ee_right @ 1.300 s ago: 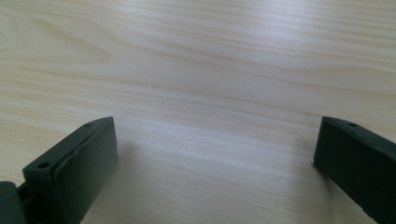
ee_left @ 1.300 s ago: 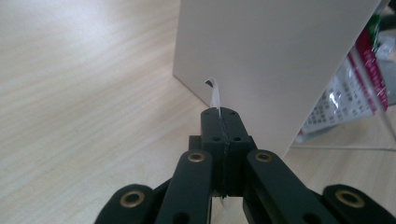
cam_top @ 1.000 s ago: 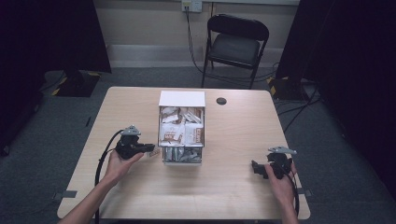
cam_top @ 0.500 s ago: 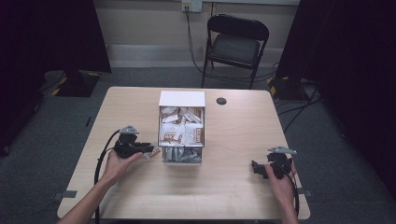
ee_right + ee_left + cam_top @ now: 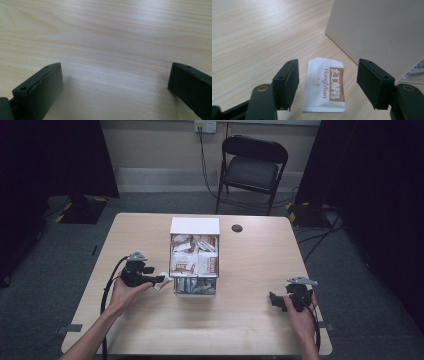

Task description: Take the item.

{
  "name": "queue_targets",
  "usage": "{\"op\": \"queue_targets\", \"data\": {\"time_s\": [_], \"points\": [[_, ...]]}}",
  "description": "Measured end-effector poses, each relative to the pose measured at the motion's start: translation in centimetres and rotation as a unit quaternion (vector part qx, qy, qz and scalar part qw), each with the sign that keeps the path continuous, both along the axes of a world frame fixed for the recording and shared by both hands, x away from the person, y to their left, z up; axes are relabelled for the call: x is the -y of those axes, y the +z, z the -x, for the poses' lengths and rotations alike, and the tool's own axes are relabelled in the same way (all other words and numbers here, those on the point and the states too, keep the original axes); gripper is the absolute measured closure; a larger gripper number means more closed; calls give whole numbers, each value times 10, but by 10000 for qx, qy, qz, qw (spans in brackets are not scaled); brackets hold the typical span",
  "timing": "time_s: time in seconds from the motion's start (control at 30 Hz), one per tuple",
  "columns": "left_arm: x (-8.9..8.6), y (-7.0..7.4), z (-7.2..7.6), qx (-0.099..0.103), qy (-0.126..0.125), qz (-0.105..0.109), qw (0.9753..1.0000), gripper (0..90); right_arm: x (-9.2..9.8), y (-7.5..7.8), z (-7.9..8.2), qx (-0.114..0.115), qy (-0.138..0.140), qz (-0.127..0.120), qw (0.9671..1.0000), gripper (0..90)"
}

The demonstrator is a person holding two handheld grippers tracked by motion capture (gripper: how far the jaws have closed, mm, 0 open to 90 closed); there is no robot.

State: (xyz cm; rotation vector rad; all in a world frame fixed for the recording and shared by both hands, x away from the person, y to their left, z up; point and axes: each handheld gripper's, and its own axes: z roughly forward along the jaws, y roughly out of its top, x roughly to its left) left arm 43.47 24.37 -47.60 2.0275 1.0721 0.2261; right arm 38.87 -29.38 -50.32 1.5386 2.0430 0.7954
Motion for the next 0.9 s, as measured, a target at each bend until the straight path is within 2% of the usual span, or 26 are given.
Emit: {"op": "queue_targets", "data": {"time_s": [0.13,0.17,0.33,0.4,0.47,0.6,0.67,0.73,0.77,0.87,0.9], "points": [[-4,6,3,79,101,58,9999,285,0,0,0,-2,1,-2,10000,0],[-5,8,5,101,118,133,9998,277,0,0,0,-3,0,-4,10000,0],[-11,18,12,254,118,43,9996,246,0,0,0,-3,-1,-2,10000,0],[-15,21,13,289,96,79,9995,214,0,0,0,-3,-1,-3,10000,0],[-17,24,15,309,126,-26,9994,217,0,0,0,-2,-1,-3,10000,0],[-22,28,20,262,70,-240,9993,217,0,0,0,-3,1,-3,10000,0],[-26,30,23,216,120,-142,9996,217,0,0,0,-2,-1,-3,10000,0],[-32,31,24,-23,376,-9,9993,218,0,0,0,-3,0,-3,10000,0],[-36,31,25,-65,377,17,9993,224,0,0,0,-2,0,-3,10000,0],[-42,29,29,-34,399,-396,9984,230,0,0,0,-2,0,-2,10000,0],[-43,28,31,-46,419,-426,9982,232,0,0,0,-2,0,-3,10000,0]]}}
